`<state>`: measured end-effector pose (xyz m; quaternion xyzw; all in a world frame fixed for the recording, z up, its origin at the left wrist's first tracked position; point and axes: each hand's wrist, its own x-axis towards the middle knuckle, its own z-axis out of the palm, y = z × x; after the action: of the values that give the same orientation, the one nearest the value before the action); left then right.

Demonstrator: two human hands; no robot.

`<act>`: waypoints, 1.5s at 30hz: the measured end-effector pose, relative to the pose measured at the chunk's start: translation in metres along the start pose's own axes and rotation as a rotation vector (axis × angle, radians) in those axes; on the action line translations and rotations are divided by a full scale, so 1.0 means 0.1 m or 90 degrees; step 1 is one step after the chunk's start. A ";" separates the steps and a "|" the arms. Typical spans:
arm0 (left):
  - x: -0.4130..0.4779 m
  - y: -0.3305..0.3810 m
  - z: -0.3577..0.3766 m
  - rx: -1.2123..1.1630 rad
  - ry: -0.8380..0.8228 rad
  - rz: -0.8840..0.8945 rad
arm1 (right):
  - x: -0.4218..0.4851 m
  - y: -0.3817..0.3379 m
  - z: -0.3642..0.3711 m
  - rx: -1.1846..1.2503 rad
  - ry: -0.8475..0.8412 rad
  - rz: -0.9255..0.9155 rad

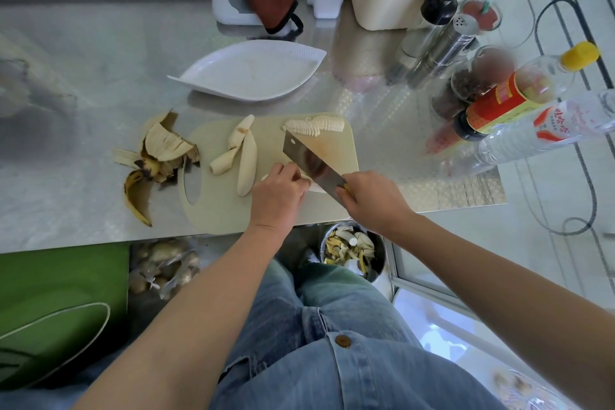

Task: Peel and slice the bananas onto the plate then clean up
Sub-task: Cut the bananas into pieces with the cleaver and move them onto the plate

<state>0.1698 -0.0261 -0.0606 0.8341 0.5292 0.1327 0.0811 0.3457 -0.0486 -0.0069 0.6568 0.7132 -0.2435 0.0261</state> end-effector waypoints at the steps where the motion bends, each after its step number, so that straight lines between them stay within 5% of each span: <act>1: 0.00 0.00 0.00 0.000 0.001 0.000 | -0.01 0.00 0.01 -0.002 0.002 -0.001; 45: 0.04 -0.17 -0.01 -0.012 -0.031 0.077 | -0.03 -0.09 0.15 0.015 0.024 0.045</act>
<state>0.1565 -0.0150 -0.0642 0.8668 0.4745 0.1219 0.0936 0.3332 -0.0577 -0.0160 0.6865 0.6870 -0.2379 0.0135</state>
